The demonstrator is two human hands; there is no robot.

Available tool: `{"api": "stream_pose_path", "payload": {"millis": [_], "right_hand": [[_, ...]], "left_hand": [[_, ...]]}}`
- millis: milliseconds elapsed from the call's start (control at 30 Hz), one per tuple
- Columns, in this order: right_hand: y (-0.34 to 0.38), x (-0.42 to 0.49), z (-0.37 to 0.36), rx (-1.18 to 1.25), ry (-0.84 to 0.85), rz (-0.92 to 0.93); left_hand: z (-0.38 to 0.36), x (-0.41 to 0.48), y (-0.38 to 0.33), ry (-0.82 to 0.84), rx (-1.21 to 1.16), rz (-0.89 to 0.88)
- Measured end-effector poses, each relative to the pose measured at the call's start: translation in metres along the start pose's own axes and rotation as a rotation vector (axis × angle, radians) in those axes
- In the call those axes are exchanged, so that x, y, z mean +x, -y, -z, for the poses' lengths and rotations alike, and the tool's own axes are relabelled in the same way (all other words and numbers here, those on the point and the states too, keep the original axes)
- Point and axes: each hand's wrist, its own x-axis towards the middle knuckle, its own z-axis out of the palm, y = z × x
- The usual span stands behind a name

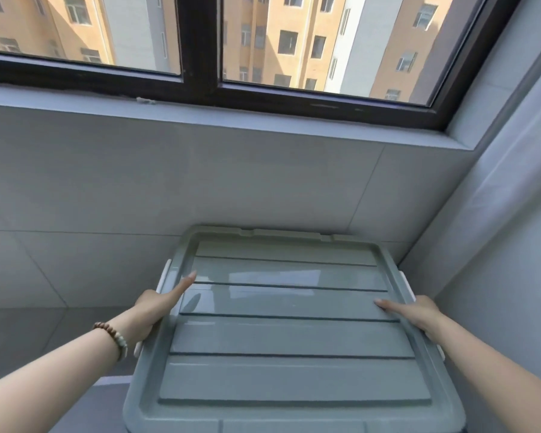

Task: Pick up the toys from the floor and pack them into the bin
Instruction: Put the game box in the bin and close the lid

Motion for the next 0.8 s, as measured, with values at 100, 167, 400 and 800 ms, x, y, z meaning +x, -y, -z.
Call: {"api": "stream_pose_path", "payload": {"millis": [100,167,400,800], "right_hand": [[-0.005,0.016,0.039,0.015,-0.025,0.008],[-0.011,0.031,0.061,0.013,-0.022,0.012],[-0.027,0.065,0.103,0.043,-0.036,0.030],[-0.086,0.101,0.097,0.080,0.022,0.054]], "left_hand": [[-0.035,-0.009,-0.017,0.026,0.006,-0.018],[-0.058,-0.011,-0.024,0.052,-0.003,-0.026],[-0.125,-0.008,-0.026,0.071,-0.049,-0.014],[-0.171,-0.003,-0.010,0.024,-0.067,0.008]]}}
